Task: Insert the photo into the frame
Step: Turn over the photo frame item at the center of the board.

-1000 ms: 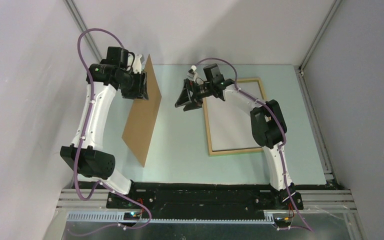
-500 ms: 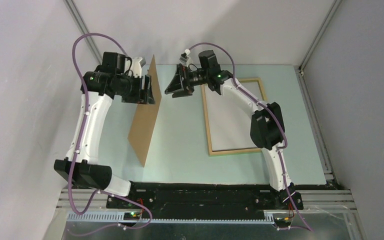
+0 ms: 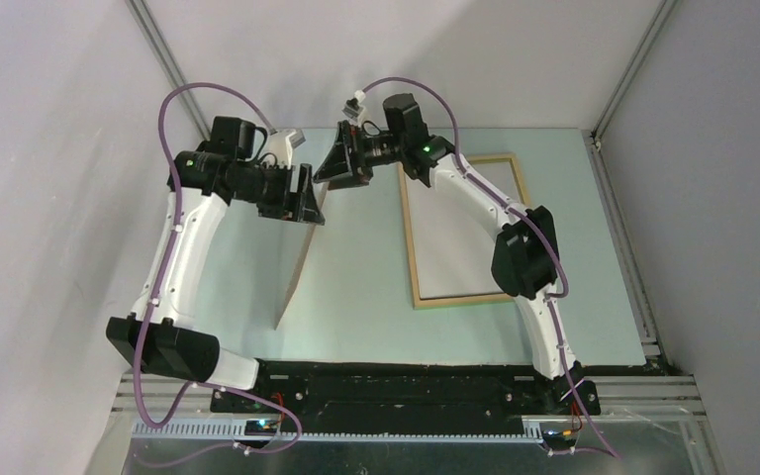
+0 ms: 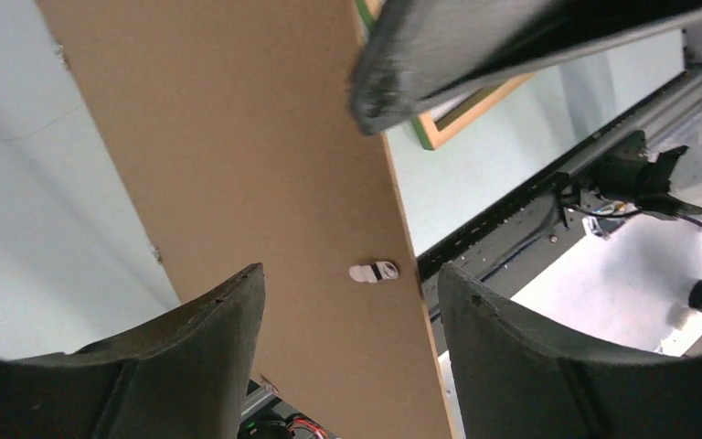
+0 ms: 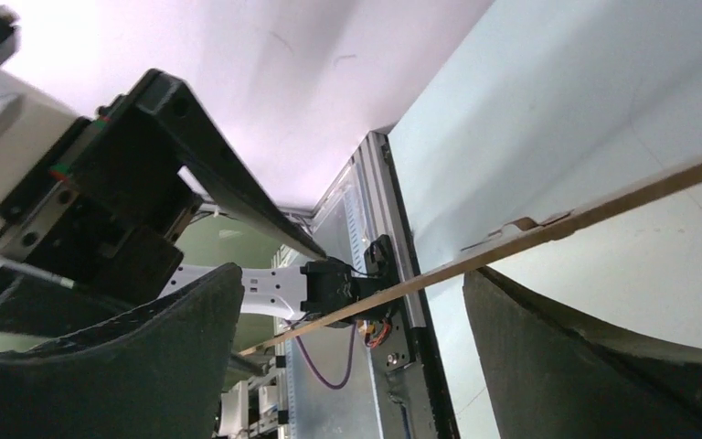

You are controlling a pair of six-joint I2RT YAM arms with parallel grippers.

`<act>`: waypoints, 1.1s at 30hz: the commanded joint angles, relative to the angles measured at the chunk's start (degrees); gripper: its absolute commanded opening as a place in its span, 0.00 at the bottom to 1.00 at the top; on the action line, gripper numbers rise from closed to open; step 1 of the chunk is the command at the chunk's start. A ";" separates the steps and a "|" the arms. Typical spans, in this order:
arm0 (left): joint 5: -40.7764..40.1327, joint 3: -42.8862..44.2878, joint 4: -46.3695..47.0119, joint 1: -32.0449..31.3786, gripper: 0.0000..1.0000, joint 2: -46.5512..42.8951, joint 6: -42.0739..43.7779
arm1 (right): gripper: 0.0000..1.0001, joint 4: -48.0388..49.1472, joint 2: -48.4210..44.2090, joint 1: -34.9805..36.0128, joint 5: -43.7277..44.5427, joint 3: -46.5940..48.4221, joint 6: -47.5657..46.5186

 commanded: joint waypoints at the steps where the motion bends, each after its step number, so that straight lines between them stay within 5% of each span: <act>1: 5.35 -0.13 0.56 -0.29 0.75 -3.03 1.87 | 0.90 -5.10 -1.26 0.54 5.45 1.05 -3.01; 8: 5.46 -0.72 0.58 -0.26 0.74 -4.00 2.03 | 0.78 -13.11 -2.17 1.03 13.49 0.37 -8.39; 18: 3.56 -1.49 0.56 -0.30 0.74 -4.72 2.56 | 0.44 -14.30 -3.56 -0.75 19.35 -5.87 -9.65; 27: -1.27 -2.70 0.94 0.10 0.73 -4.97 4.39 | 0.17 -11.70 -4.28 -4.41 19.70 -11.82 -9.57; 33: -5.17 -5.14 3.87 1.73 0.73 -4.49 5.81 | 0.00 -3.07 -8.09 -8.00 12.00 -20.46 -6.10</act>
